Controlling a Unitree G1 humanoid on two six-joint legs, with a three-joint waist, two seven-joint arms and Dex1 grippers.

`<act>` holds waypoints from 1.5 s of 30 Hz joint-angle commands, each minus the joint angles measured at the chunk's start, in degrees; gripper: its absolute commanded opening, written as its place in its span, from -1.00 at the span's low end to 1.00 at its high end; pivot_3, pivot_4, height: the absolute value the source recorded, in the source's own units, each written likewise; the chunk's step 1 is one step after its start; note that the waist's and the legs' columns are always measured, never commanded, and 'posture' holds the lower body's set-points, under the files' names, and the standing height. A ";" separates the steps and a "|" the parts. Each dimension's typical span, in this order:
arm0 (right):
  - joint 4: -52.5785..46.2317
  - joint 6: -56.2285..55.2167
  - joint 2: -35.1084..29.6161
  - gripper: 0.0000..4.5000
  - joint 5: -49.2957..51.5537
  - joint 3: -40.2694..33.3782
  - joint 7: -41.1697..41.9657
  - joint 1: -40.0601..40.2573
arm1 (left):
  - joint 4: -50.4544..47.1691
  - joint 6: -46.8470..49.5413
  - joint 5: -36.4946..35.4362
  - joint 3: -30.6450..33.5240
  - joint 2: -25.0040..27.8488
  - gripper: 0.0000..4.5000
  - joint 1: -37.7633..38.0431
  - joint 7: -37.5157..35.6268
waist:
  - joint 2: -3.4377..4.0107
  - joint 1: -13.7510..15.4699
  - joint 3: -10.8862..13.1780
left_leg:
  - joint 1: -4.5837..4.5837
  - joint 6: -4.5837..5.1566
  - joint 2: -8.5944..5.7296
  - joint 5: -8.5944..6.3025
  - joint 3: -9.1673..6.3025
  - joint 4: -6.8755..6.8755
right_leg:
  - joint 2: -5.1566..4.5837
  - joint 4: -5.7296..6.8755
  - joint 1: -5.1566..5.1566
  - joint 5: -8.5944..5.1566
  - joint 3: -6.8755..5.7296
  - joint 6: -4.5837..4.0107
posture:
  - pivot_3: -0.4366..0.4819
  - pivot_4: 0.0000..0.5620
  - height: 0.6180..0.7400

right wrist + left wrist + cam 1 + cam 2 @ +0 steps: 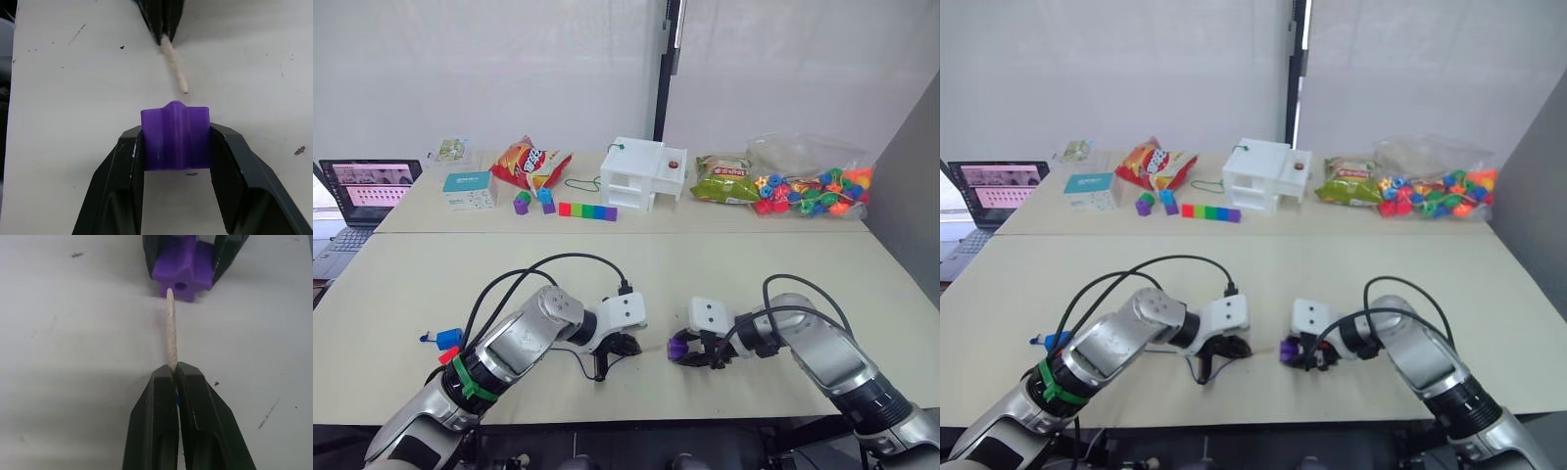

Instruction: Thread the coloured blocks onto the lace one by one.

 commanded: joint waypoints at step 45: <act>-2.22 1.65 1.91 -0.39 -0.36 2.07 1.07 1.01 | 4.25 -6.10 -0.46 -0.66 -11.85 -0.99 0.69 5.14 | -0.01 0.83 0.00 | 0.02 0.00 -0.05 0.00 -0.01 0.15 | -0.10 0.03 0.13 0.01 -0.02 0.03 | -0.05 -0.47 1.00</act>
